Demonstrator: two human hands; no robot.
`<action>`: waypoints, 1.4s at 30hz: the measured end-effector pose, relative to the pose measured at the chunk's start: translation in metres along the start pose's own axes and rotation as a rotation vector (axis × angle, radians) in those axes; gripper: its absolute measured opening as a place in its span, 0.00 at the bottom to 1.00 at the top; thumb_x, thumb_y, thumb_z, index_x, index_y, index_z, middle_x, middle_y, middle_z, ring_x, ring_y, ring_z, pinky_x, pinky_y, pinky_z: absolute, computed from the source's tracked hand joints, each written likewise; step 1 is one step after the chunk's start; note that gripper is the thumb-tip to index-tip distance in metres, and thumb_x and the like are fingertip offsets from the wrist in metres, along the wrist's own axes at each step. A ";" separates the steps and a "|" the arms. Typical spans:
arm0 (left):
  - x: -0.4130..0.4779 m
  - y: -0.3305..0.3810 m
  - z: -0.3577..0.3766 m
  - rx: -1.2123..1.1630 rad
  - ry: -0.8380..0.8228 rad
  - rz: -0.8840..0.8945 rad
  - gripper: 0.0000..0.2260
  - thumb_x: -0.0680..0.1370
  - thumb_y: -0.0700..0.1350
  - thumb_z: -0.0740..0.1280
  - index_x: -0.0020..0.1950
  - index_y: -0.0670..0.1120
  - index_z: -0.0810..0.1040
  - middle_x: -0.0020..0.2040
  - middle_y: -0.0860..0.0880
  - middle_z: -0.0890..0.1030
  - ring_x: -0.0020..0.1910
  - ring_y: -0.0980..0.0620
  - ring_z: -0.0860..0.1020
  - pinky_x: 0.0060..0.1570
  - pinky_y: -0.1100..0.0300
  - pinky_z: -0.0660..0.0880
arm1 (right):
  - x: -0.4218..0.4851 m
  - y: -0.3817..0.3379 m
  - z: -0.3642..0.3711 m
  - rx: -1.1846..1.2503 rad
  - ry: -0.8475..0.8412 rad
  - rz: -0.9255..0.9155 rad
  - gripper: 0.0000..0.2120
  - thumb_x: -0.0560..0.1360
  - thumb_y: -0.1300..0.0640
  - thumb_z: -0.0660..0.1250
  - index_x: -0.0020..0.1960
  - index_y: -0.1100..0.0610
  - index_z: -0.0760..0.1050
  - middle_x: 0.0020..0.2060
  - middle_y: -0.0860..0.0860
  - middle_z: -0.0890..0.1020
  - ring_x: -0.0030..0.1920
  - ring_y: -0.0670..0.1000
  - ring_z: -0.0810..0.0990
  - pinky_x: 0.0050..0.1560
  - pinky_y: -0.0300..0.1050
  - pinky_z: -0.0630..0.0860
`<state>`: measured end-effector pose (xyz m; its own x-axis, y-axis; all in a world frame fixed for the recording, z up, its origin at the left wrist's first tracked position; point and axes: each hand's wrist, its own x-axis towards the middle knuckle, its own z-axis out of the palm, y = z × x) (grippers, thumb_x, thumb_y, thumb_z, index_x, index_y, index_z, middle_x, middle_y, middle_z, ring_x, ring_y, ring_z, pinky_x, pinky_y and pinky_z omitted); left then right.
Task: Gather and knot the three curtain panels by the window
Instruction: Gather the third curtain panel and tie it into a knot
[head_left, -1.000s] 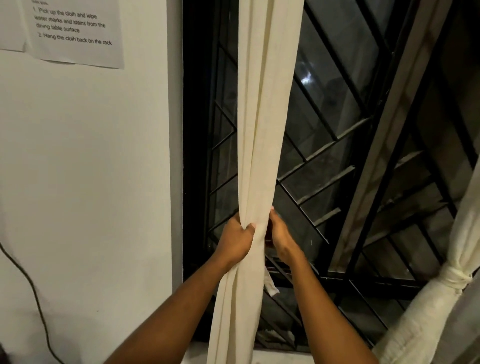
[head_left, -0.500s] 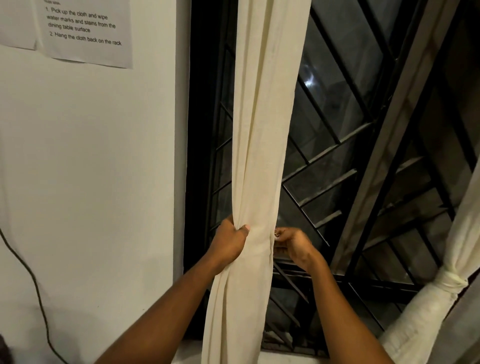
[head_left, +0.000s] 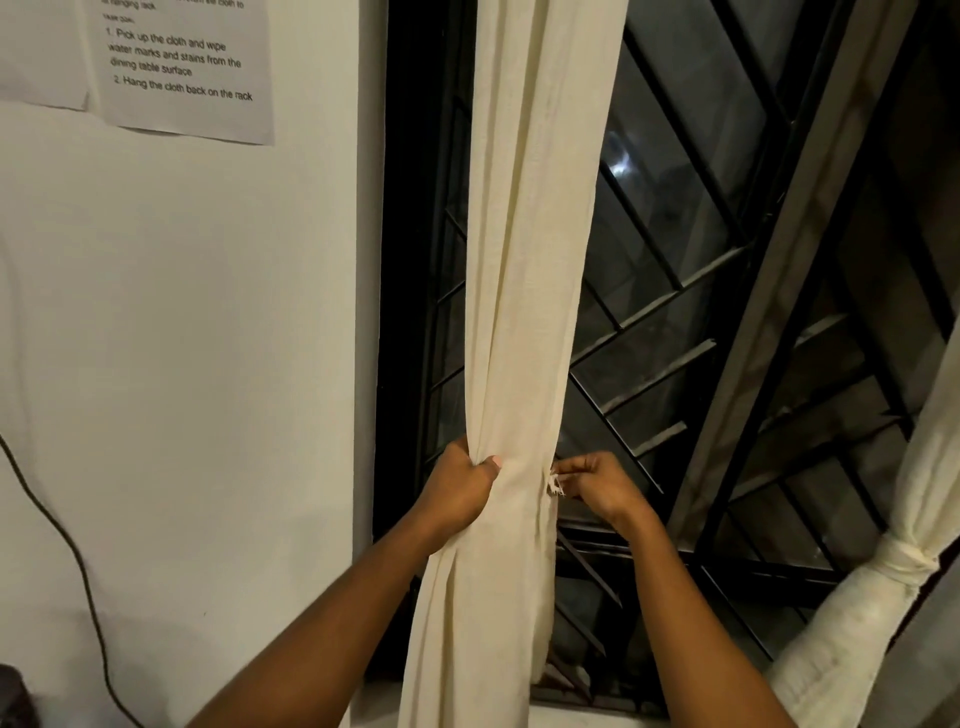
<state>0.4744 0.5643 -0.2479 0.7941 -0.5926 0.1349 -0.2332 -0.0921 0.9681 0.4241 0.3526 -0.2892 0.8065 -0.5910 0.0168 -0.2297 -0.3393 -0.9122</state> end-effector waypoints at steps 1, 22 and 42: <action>-0.001 0.001 -0.001 0.009 -0.001 -0.006 0.19 0.80 0.46 0.62 0.71 0.47 0.66 0.60 0.50 0.74 0.60 0.49 0.74 0.62 0.53 0.69 | 0.000 0.000 -0.002 -0.060 0.011 -0.052 0.12 0.72 0.72 0.65 0.45 0.60 0.83 0.32 0.46 0.83 0.33 0.42 0.80 0.38 0.35 0.75; -0.005 -0.009 -0.004 -0.027 0.015 0.032 0.19 0.81 0.45 0.62 0.71 0.46 0.66 0.60 0.49 0.75 0.55 0.53 0.72 0.57 0.59 0.68 | -0.015 -0.002 0.003 0.526 0.242 -0.066 0.06 0.75 0.66 0.66 0.47 0.63 0.81 0.34 0.54 0.84 0.38 0.53 0.82 0.45 0.47 0.79; -0.006 -0.097 0.060 -0.041 0.080 -0.014 0.19 0.81 0.47 0.60 0.72 0.47 0.66 0.60 0.51 0.77 0.59 0.51 0.76 0.58 0.61 0.72 | -0.049 -0.007 0.074 0.862 0.049 0.030 0.22 0.83 0.47 0.50 0.53 0.56 0.80 0.45 0.56 0.85 0.48 0.57 0.83 0.56 0.57 0.77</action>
<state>0.4586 0.5283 -0.3558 0.8398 -0.5254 0.1366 -0.2003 -0.0661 0.9775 0.4263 0.4378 -0.3142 0.7778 -0.6283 -0.0126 0.2590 0.3388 -0.9045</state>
